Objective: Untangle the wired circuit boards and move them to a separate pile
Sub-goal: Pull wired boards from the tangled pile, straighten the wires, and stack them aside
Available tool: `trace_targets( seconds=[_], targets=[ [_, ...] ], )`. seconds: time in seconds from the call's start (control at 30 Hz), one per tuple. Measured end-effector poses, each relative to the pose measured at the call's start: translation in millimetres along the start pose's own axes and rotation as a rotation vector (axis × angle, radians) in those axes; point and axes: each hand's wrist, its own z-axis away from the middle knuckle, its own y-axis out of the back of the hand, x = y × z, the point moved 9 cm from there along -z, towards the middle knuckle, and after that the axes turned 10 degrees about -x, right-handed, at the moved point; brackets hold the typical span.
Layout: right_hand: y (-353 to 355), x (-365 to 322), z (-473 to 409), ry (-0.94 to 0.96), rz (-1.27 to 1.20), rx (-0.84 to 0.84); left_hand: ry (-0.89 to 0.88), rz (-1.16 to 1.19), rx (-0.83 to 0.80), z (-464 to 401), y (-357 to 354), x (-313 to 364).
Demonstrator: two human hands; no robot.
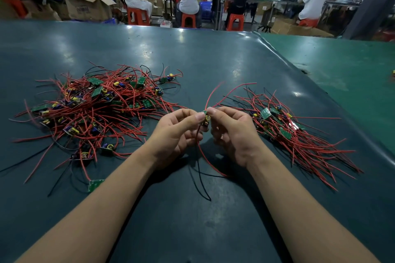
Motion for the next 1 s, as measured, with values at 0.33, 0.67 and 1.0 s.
trace_targets(
  seconds=[0.33,0.67,1.0],
  targets=[
    [-4.2,7.1,-2.0,-0.090,0.031,-0.111,0.155,-0.135,-0.044,2.3,-9.8,-10.2],
    [-1.0,3.5,1.2,-0.105,0.261,-0.149,0.073,-0.304,0.016,5.4,-9.5,-4.7],
    [2.4,1.1,0.5,-0.065,0.319,-0.080,0.059,-0.414,0.049,5.6,-7.9,-4.8]
  ],
)
